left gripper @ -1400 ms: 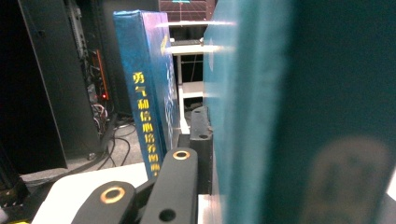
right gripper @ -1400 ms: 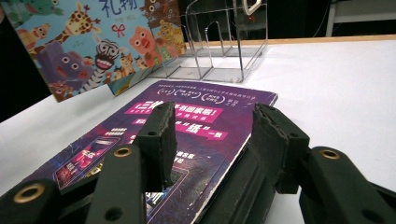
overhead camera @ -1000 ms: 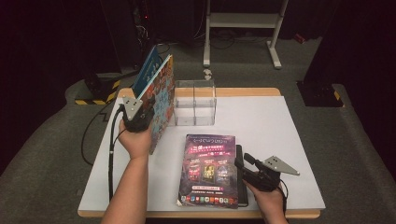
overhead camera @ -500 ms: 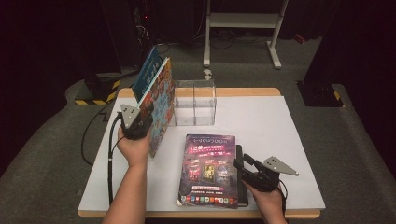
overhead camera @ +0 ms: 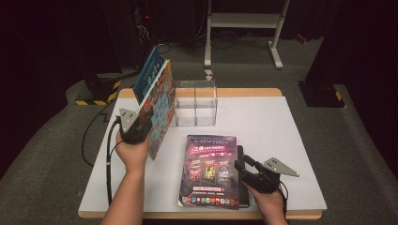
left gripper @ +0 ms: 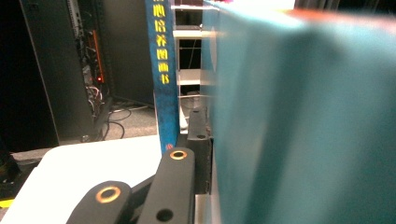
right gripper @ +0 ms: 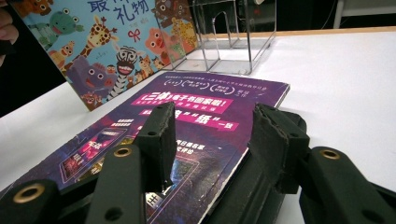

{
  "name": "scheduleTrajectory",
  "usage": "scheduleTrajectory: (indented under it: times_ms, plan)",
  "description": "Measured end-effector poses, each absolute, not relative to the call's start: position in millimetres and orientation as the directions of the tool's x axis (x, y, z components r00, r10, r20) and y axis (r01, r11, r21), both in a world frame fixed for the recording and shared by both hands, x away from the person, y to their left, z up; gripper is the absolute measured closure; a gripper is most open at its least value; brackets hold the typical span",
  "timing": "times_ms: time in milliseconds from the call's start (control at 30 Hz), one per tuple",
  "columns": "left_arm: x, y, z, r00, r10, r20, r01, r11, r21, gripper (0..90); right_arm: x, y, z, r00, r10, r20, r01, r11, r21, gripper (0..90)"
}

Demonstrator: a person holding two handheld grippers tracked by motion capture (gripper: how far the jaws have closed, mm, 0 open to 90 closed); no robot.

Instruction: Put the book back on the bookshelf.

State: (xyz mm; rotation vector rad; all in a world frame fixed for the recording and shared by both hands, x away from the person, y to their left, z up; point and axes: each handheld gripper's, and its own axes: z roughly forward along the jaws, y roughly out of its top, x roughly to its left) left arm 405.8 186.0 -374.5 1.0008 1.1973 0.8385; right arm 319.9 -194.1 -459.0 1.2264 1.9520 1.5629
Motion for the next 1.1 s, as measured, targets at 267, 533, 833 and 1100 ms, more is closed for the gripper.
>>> scheduleTrajectory:
  times_ms: [267,533,833,1100]
  plan:
    - [394,191,-389,0.195,0.919,-0.342,0.019,0.345,0.938,77.8,320,-194,-460,-0.561,0.795,0.231,0.403,0.018,0.915,49.5]
    - [381,194,-405,0.189,0.918,-0.349,0.04,0.348,0.937,77.2,319,-193,-460,-0.563,0.795,0.227,0.402,0.023,0.915,49.5]
    - [369,200,-426,0.179,0.913,-0.366,0.075,0.358,0.931,77.4,319,-192,-460,-0.563,0.795,0.227,0.404,0.025,0.915,49.5]
    - [371,196,-425,0.133,0.925,-0.357,0.057,0.353,0.934,80.7,319,-190,-461,-0.568,0.793,0.221,0.402,0.033,0.915,49.5]
